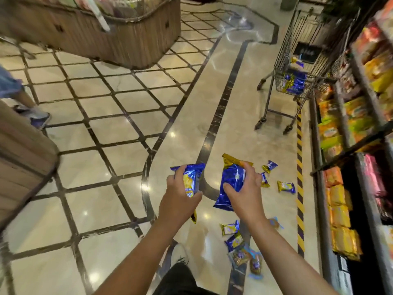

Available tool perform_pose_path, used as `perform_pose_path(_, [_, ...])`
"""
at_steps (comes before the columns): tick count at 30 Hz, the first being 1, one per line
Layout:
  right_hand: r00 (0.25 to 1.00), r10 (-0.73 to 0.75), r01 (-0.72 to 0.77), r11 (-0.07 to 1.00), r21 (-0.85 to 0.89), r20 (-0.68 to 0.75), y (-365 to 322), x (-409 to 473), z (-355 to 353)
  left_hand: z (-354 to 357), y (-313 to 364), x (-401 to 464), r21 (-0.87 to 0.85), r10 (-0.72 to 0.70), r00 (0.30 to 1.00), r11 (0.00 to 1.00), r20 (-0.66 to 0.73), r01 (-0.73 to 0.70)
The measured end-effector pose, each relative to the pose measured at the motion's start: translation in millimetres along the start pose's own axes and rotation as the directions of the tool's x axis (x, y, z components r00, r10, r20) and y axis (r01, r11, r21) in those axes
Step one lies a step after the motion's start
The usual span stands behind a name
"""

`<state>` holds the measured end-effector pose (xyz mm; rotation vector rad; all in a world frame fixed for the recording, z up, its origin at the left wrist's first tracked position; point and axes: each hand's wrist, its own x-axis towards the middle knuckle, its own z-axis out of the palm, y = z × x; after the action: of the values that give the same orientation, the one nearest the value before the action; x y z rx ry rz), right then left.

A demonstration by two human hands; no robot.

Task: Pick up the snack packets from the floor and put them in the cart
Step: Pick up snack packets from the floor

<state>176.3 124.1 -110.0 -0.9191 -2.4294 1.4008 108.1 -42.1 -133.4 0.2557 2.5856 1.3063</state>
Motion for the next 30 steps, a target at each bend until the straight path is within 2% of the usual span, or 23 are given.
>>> perform_pose_path(9, [0.998,0.067,-0.067,0.997,-0.031,0.011,-34,50,45,-47,-27,81,-0.031,-0.037,0.999,0.999,0.011,0.037])
perform_pose_path(16, [0.999,0.007,-0.006,1.0,-0.018,0.051,-65,111,71,-62,-33,134,-0.104,-0.107,0.994,0.989,-0.017,0.105])
perform_pose_path(23, [0.985,0.003,-0.015,0.997,0.071,0.17,-88,206,97,-63,-20,225,-0.092,-0.133,0.983,0.988,-0.126,0.121])
perform_pose_path(26, [0.985,-0.016,-0.007,0.991,0.131,0.174,-99,258,99,-60,1,270,-0.077,-0.127,0.981,0.99,-0.145,0.116])
perform_pose_path(30, [0.982,-0.062,0.039,0.991,0.128,0.179,-108,331,94,-46,30,330,-0.04,-0.111,0.98,0.994,-0.162,0.106])
